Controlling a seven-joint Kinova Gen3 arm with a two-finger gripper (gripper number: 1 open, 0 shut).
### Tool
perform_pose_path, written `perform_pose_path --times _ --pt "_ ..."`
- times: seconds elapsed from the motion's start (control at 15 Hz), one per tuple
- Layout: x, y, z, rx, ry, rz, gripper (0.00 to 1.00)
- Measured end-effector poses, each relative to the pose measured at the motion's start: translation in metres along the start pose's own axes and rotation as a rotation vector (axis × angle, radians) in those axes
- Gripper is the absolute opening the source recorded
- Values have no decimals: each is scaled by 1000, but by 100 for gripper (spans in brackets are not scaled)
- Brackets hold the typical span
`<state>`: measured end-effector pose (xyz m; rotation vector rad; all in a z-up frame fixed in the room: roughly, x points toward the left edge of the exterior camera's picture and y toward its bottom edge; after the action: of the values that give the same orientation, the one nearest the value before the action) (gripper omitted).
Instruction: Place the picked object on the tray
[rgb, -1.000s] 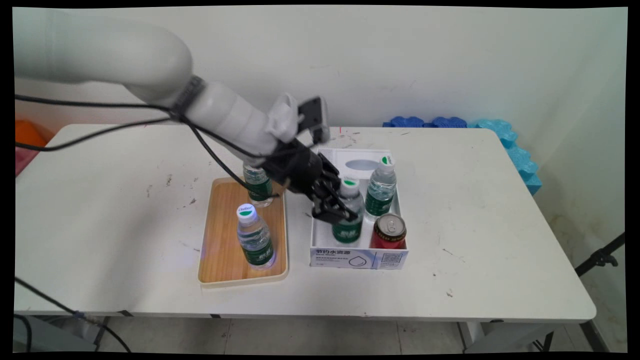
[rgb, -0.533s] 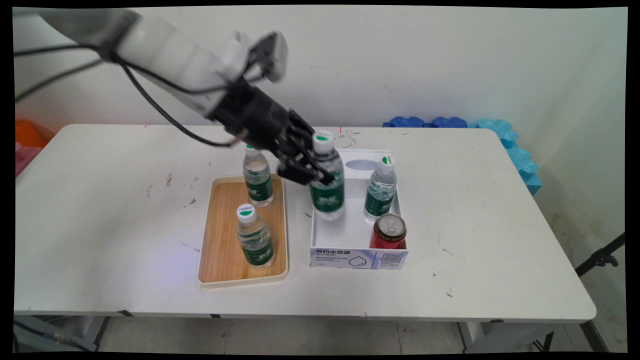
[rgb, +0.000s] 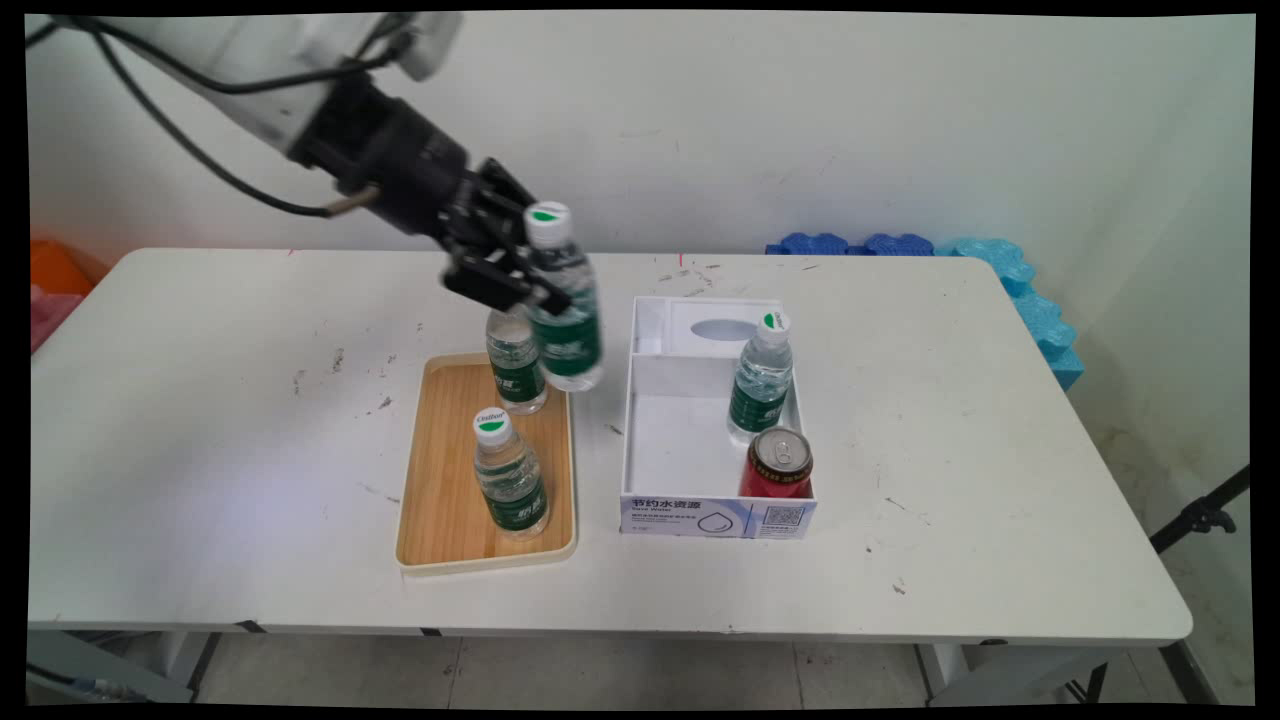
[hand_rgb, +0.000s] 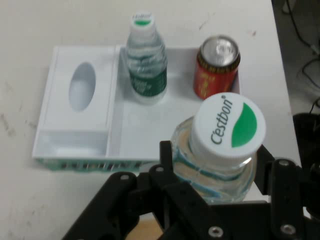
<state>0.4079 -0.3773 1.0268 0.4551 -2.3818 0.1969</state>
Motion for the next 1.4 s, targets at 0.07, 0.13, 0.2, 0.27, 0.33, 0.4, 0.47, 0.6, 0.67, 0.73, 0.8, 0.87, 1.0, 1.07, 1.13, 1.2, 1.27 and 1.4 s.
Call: perform_pose_path --times 0.07,0.13,0.2,0.27,0.33,0.4,0.47,0.6,0.67,0.73,0.8,0.87,1.0,1.07,1.13,1.2,1.27,1.4 --pt "-8 -4 -10 0 -9 5 0" --pt "-16 -7 -17 -1 -18 8 0" --pt "-26 -11 -24 -2 -29 9 0" --pt "-37 -14 -29 -3 -40 11 0" --pt "-46 -17 -33 -5 -50 11 0" --pt "-58 -20 -37 -8 -62 12 0" --pt "-67 -23 -39 -9 -70 11 0" --pt "-83 -27 -41 -9 -82 9 0" --pt "-94 -30 -41 -9 -90 8 0" --pt "-104 -33 -40 -5 -95 2 0" --pt "-114 -36 -39 1 -97 -6 0" --pt "-121 -38 -37 7 -97 -15 0" --pt "-135 -45 -30 17 -92 -37 0" --pt "-140 -48 -27 21 -91 -48 0" --pt "-146 -50 -22 27 -89 -63 0" --pt "-151 -53 -18 31 -86 -74 0" --pt "-154 -55 -14 35 -82 -84 0" --pt "-161 -60 -3 44 -74 -102 0"
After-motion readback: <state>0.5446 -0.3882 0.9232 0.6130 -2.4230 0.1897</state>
